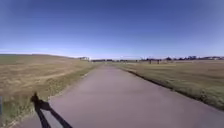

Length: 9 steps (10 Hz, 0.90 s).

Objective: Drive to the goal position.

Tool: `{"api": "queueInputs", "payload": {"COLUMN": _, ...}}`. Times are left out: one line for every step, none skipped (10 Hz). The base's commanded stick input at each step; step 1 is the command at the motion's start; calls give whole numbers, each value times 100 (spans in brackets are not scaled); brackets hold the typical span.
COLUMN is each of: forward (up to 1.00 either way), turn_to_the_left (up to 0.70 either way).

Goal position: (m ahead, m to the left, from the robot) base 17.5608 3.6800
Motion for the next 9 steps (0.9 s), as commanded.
{"api": "queueInputs", "payload": {"forward": 70, "turn_to_the_left": 0}}
{"api": "queueInputs", "payload": {"forward": 70, "turn_to_the_left": 0}}
{"api": "queueInputs", "payload": {"forward": 70, "turn_to_the_left": 0}}
{"api": "queueInputs", "payload": {"forward": 70, "turn_to_the_left": 0}}
{"api": "queueInputs", "payload": {"forward": 70, "turn_to_the_left": 0}}
{"api": "queueInputs", "payload": {"forward": 70, "turn_to_the_left": 0}}
{"api": "queueInputs", "payload": {"forward": 70, "turn_to_the_left": 0}}
{"api": "queueInputs", "payload": {"forward": 70, "turn_to_the_left": 0}}
{"api": "queueInputs", "payload": {"forward": 70, "turn_to_the_left": 0}}
